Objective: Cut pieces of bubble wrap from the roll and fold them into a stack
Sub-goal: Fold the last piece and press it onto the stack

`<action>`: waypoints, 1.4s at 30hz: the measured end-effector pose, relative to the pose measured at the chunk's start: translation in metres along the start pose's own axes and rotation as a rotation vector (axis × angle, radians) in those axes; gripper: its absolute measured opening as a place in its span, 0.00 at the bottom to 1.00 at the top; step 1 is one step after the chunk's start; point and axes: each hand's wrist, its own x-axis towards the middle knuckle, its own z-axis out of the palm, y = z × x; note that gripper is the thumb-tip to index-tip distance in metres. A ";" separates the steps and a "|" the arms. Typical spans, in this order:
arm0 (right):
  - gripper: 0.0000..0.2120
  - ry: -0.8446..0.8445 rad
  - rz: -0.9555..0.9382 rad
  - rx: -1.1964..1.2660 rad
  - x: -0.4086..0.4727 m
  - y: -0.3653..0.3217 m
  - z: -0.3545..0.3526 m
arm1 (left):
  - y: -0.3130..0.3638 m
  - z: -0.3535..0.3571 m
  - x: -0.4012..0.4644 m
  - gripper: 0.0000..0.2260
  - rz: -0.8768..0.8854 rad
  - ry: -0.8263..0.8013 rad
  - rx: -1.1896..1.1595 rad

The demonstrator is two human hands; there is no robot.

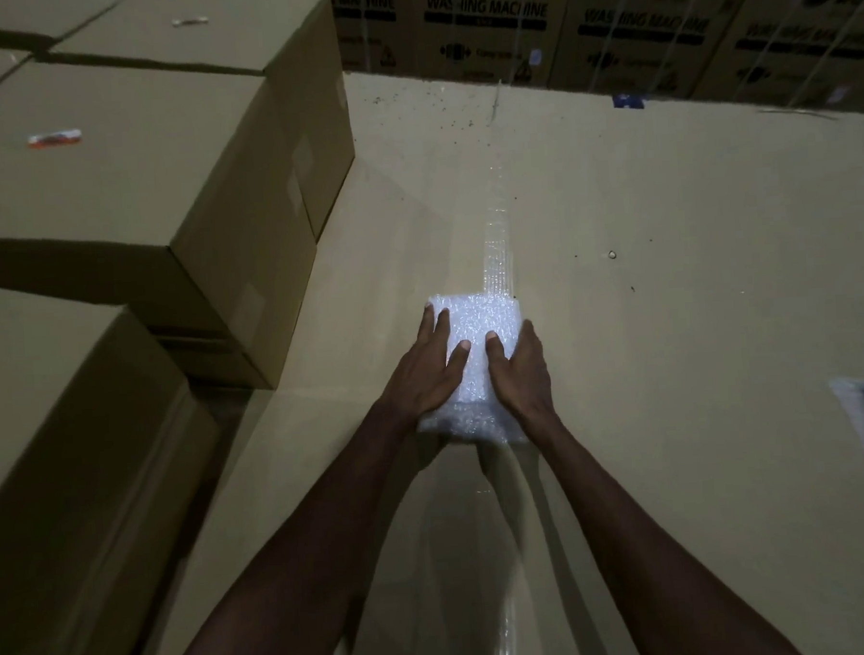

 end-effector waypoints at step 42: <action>0.29 -0.144 -0.015 0.444 -0.006 -0.006 -0.051 | 0.021 -0.021 -0.006 0.41 -0.147 0.188 -0.467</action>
